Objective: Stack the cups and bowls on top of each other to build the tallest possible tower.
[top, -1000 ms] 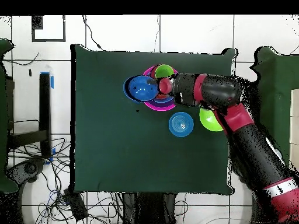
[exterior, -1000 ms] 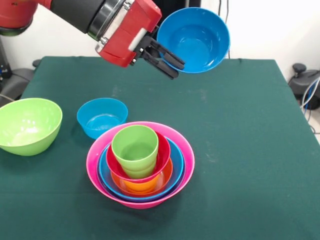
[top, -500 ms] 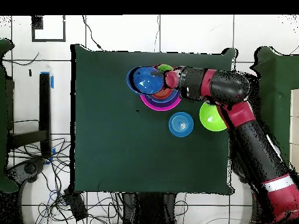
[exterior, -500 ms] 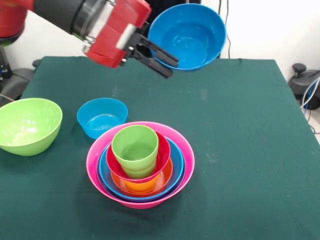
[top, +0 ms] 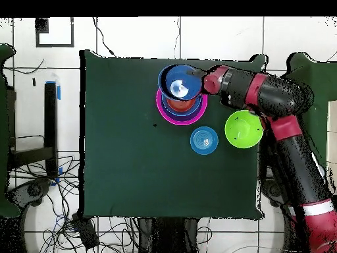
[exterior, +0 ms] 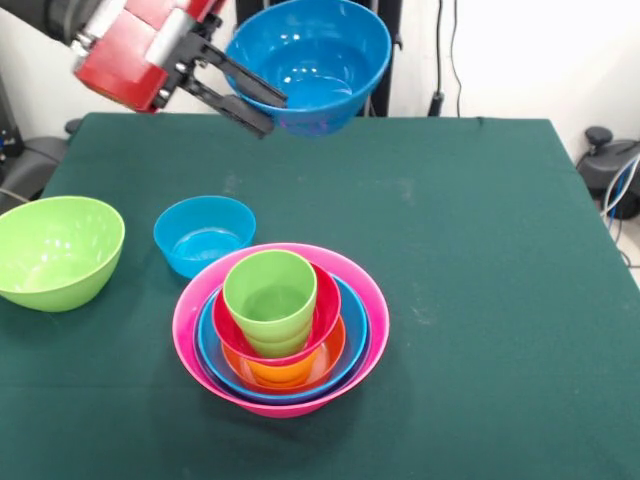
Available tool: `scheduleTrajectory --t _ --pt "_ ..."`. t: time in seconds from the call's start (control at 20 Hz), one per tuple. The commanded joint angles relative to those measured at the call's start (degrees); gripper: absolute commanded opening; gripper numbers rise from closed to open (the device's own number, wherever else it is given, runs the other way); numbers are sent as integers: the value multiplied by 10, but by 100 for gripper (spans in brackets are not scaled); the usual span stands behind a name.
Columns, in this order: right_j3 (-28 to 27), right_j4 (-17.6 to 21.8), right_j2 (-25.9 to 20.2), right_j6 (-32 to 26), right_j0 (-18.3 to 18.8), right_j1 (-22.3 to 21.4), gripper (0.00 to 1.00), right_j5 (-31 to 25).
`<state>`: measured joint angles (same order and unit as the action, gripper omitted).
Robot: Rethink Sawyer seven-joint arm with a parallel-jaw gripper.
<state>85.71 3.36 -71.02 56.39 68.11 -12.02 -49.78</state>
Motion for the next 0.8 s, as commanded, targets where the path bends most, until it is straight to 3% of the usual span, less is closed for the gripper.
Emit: scheduleTrajectory --t 0.05,0.25,0.8 --pt "-64 55 -45 -269 -26 41 0 -103" --pt "-71 66 -57 -310 -31 58 0 -131" --pt "-110 80 -65 -351 -57 99 0 -107"
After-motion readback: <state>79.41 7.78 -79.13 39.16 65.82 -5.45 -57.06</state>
